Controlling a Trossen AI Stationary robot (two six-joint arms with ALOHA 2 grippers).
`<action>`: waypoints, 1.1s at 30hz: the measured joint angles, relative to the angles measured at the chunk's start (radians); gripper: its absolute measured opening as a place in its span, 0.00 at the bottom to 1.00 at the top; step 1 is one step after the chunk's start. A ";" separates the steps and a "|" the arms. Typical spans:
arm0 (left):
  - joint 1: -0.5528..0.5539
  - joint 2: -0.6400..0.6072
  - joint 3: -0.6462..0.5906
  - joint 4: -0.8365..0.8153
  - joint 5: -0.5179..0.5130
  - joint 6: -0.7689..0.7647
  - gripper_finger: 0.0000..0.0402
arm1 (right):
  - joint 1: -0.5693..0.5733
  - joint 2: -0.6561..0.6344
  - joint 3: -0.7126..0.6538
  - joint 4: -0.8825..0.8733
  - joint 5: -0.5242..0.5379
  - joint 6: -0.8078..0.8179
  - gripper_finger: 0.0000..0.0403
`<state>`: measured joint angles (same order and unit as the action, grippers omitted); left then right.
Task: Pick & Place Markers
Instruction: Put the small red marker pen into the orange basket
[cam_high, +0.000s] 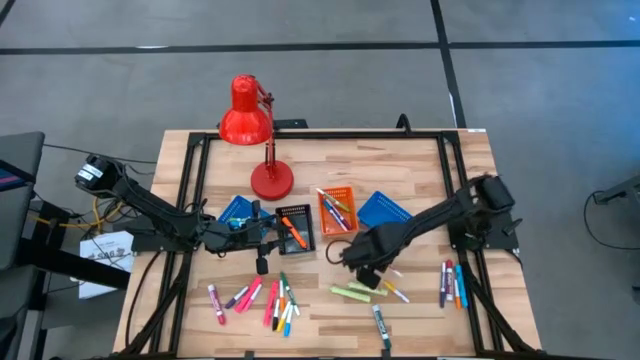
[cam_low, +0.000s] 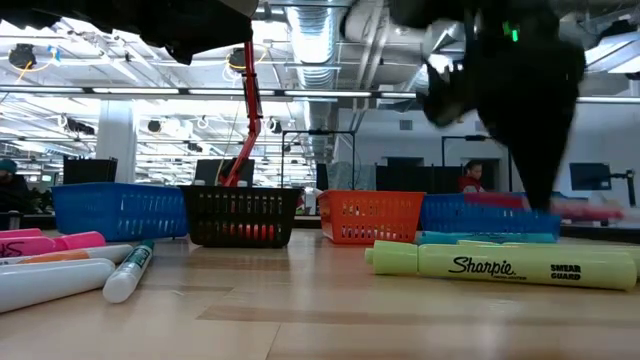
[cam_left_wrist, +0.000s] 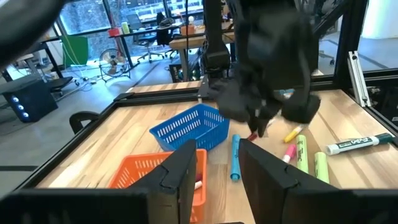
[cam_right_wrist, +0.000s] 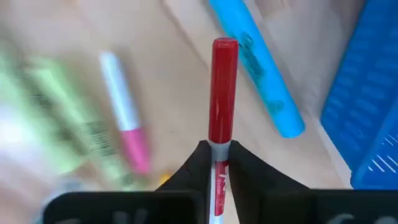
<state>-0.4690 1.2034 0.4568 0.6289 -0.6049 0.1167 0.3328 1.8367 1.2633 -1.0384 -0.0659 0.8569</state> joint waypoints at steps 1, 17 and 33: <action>0.000 0.000 0.000 0.000 0.000 0.001 0.29 | -0.010 -0.031 0.000 0.012 0.010 -0.001 0.09; 0.000 0.000 0.000 0.000 0.000 0.001 0.29 | -0.272 -0.204 0.004 0.448 0.442 -0.308 0.11; 0.000 0.000 0.000 0.000 0.000 0.001 0.29 | -0.399 0.032 0.003 0.476 0.223 -0.389 0.23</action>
<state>-0.4694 1.2034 0.4568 0.6292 -0.6051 0.1181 -0.0663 1.8683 1.2663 -0.5621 0.1567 0.4684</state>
